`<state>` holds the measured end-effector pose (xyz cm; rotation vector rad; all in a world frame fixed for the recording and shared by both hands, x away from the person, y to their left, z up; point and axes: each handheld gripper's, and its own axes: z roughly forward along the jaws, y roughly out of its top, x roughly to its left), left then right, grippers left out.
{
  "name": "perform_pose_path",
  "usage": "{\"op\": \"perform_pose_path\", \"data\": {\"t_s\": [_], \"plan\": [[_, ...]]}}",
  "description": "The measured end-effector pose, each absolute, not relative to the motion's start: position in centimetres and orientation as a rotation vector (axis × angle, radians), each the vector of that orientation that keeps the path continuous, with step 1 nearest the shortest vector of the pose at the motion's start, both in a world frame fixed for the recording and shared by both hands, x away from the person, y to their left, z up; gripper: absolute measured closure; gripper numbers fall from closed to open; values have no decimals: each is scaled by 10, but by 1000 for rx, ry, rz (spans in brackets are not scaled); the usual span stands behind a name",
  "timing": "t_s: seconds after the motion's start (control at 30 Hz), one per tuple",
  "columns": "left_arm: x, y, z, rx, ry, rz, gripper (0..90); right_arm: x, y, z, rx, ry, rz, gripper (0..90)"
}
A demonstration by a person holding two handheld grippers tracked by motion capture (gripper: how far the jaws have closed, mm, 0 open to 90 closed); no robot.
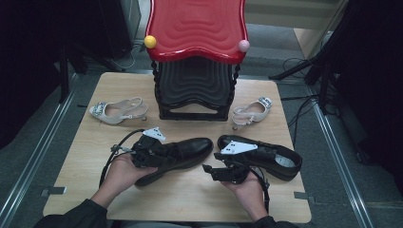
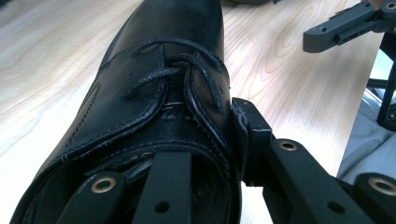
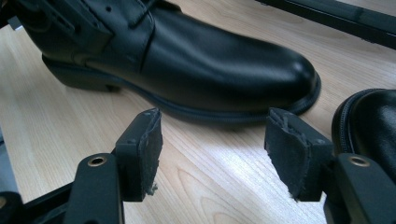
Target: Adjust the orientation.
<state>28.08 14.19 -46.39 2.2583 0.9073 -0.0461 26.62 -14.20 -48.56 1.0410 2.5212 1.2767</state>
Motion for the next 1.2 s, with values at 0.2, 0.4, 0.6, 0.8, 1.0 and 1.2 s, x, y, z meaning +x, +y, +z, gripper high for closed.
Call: {"op": "perform_pose_path", "data": {"t_s": [0.2, 0.4, 0.6, 0.8, 1.0, 1.2], "plan": [[276, 135, -469, 2266, 896, -41, 771, 268, -137, -489, 1038, 2518, 1262, 385], [275, 133, -471, 2257, 896, -63, 747, 273, -134, -492, 1044, 2497, 1248, 416], [275, 139, -470, 2260, 886, -109, 645, 275, -133, -495, 1085, 2490, 1255, 483], [274, 153, -462, 2246, 897, -110, 551, 273, -127, -496, 1060, 2500, 1254, 524], [272, 170, -453, 2250, 889, -121, 471, 274, -121, -498, 1079, 2516, 1255, 564], [269, 180, -446, 2257, 880, -107, 430, 274, -116, -500, 1101, 2518, 1247, 627]]}}
